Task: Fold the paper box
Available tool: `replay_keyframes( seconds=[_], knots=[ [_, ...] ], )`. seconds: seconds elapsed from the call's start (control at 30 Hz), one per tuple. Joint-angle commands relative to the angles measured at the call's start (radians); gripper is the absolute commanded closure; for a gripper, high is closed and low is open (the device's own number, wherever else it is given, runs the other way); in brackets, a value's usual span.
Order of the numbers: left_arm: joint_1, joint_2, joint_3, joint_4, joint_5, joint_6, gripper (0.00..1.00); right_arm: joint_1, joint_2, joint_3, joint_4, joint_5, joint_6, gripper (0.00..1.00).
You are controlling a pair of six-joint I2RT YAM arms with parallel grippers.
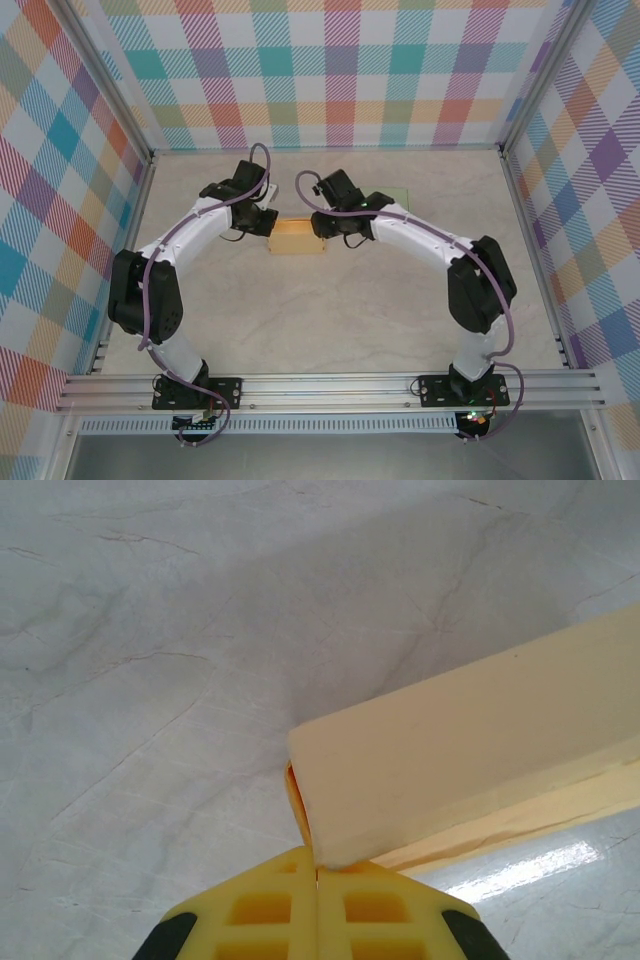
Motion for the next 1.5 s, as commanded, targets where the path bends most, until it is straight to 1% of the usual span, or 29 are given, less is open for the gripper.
replay_keyframes(
  seconds=[0.0,0.13,0.27,0.43,0.7,0.87,1.07,1.13,1.2,1.23,1.27,1.33,1.47],
  knots=[
    [-0.009,-0.037,-0.001,-0.039,-0.016,0.003,0.99,-0.018,-0.082,-0.051,0.026,0.004,-0.08,0.65],
    [-0.009,-0.033,0.003,-0.046,-0.017,0.011,0.99,-0.045,-0.098,-0.101,0.048,-0.033,-0.155,0.64],
    [-0.009,-0.028,0.001,-0.047,-0.016,0.011,0.99,-0.048,-0.077,-0.108,0.055,-0.06,-0.215,0.6],
    [-0.009,-0.023,0.006,-0.049,-0.013,0.011,0.99,-0.049,-0.014,-0.084,0.054,-0.058,-0.236,0.59],
    [-0.009,-0.016,0.013,-0.055,-0.01,0.018,0.99,-0.048,0.018,-0.074,0.08,-0.108,-0.25,0.59],
    [-0.009,-0.015,0.01,-0.056,-0.006,0.024,0.99,-0.049,0.045,-0.061,0.086,-0.068,-0.255,0.6],
    [-0.009,-0.014,0.012,-0.057,-0.003,0.034,0.99,-0.048,0.087,-0.03,0.103,-0.017,-0.282,0.65],
    [-0.009,-0.013,0.013,-0.057,-0.001,0.041,0.99,-0.048,0.097,-0.019,0.116,-0.01,-0.296,0.68],
    [-0.009,-0.012,0.016,-0.062,0.0,0.045,0.99,-0.048,0.101,-0.006,0.122,0.0,-0.305,0.74],
    [-0.009,-0.012,0.019,-0.064,-0.001,0.046,0.99,-0.049,0.101,0.002,0.123,0.0,-0.311,0.79],
    [-0.009,-0.012,0.022,-0.068,-0.002,0.047,0.99,-0.048,0.099,0.009,0.121,-0.004,-0.312,0.81],
    [-0.01,-0.014,0.026,-0.069,-0.002,0.047,0.99,-0.048,0.095,0.028,0.107,-0.021,-0.315,0.89],
    [-0.012,-0.016,0.031,-0.069,0.0,0.041,0.99,-0.049,0.09,0.073,0.057,-0.058,-0.294,0.95]
  ],
)
